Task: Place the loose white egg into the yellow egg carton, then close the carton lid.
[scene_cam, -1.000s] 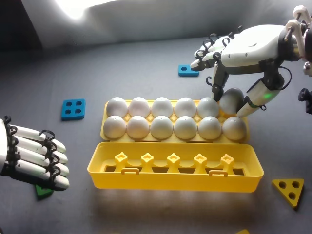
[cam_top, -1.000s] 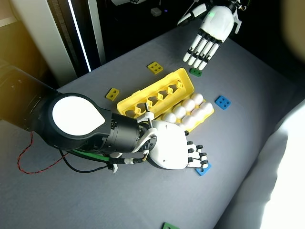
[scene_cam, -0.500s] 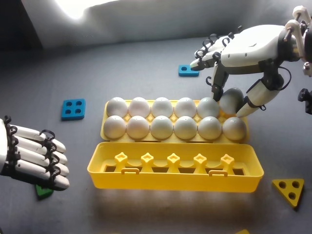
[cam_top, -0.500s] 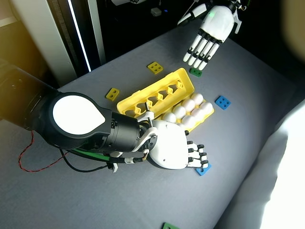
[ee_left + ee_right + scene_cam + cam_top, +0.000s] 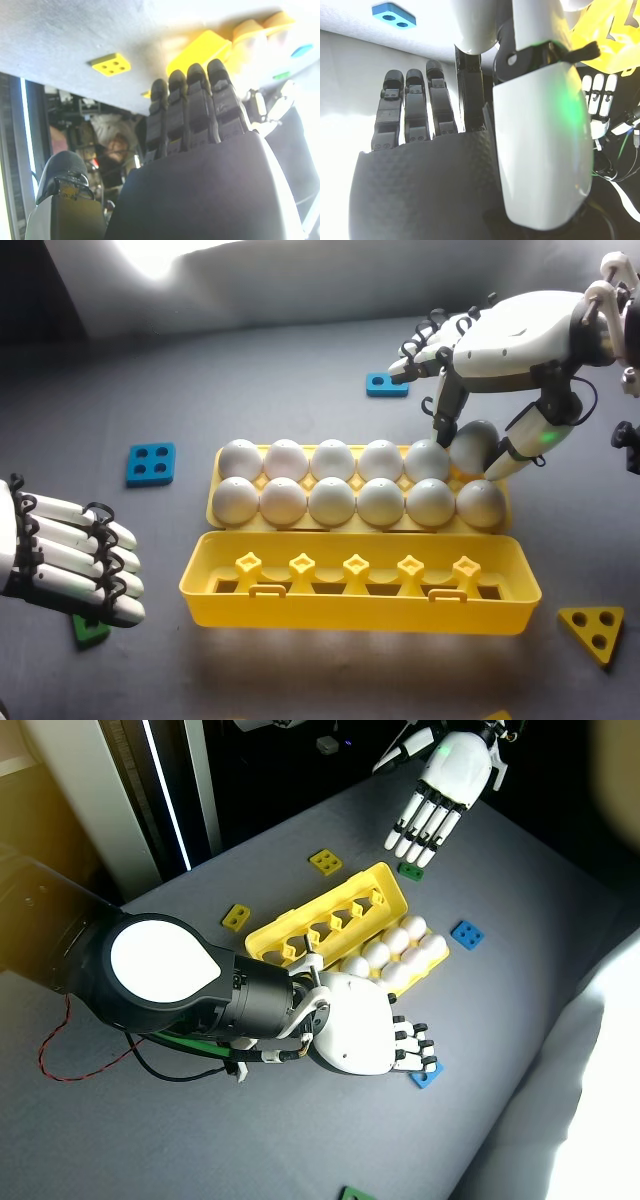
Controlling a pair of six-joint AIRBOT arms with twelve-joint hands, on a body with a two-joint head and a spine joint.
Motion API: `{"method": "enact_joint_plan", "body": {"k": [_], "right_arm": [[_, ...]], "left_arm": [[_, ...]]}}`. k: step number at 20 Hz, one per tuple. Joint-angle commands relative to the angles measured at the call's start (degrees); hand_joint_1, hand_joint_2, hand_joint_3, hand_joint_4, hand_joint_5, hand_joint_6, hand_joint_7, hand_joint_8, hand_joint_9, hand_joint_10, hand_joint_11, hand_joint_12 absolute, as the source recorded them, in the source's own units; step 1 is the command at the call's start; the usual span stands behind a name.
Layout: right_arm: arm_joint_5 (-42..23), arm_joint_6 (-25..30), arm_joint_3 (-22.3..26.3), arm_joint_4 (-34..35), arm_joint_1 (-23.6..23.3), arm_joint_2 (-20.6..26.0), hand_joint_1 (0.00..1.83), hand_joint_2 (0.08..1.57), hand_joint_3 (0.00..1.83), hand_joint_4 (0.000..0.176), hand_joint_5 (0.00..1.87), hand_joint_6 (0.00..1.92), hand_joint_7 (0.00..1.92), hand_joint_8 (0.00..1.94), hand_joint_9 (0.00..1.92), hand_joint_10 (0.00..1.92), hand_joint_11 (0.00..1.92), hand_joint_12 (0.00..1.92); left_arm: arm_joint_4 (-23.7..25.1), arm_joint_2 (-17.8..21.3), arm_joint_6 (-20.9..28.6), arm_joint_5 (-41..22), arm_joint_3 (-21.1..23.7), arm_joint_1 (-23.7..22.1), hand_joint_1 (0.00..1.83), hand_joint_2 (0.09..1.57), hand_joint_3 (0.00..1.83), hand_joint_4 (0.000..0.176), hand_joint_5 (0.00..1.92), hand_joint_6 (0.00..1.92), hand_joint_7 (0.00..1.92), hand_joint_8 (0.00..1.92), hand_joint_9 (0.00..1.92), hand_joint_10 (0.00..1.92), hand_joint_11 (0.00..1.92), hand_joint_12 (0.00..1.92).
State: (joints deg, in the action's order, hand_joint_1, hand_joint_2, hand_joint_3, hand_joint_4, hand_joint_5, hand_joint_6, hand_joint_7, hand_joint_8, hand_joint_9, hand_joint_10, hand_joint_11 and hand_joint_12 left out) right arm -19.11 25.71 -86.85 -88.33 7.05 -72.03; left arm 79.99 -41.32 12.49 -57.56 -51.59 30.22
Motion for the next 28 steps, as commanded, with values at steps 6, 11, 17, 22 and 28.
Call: {"method": "enact_joint_plan", "body": {"k": [6, 11, 17, 22, 28], "right_arm": [[-0.8, 0.0, 0.1, 1.5, -0.7, 0.7, 1.02, 0.93, 0.00, 0.000, 0.90, 0.01, 0.09, 0.00, 0.00, 0.00, 0.00, 0.09], [-0.8, 0.0, 0.1, 1.5, -0.8, 0.7, 0.97, 0.93, 0.00, 0.044, 0.83, 0.00, 0.04, 0.00, 0.00, 0.00, 0.00, 0.16], [-0.8, -0.3, 0.1, 1.5, -1.1, 0.7, 0.97, 0.91, 0.00, 0.045, 0.62, 0.00, 0.06, 0.00, 0.00, 0.00, 0.00, 0.17], [-0.8, -0.4, 0.1, 1.5, -1.1, 0.7, 0.94, 0.92, 0.00, 0.058, 0.61, 0.00, 0.02, 0.00, 0.00, 0.00, 0.00, 0.12], [-0.8, -0.5, 0.1, 1.5, -1.4, 0.9, 0.90, 0.91, 0.00, 0.080, 0.41, 0.00, 0.00, 0.00, 0.00, 0.00, 0.00, 0.07]], "left_arm": [[-3.3, 0.6, 0.3, -2.8, -0.5, -0.5, 0.00, 1.06, 0.00, 0.000, 0.23, 0.00, 0.22, 0.00, 0.14, 0.00, 0.00, 0.22], [-3.3, 0.6, 0.5, -2.8, -0.6, -0.6, 0.00, 1.06, 0.00, 0.000, 0.25, 0.00, 0.24, 0.00, 0.16, 0.00, 0.00, 0.26], [-3.3, 0.6, 0.5, -2.8, -0.6, -0.6, 0.00, 1.06, 0.00, 0.000, 0.24, 0.00, 0.23, 0.01, 0.16, 0.00, 0.00, 0.24], [-3.3, 0.6, 0.5, -2.8, -0.6, -0.6, 0.00, 1.06, 0.00, 0.000, 0.24, 0.00, 0.23, 0.00, 0.15, 0.00, 0.00, 0.24], [-3.4, 0.5, 0.5, -2.8, -0.8, -0.6, 0.00, 1.06, 0.00, 0.000, 0.24, 0.00, 0.24, 0.00, 0.17, 0.00, 0.00, 0.27]]}}
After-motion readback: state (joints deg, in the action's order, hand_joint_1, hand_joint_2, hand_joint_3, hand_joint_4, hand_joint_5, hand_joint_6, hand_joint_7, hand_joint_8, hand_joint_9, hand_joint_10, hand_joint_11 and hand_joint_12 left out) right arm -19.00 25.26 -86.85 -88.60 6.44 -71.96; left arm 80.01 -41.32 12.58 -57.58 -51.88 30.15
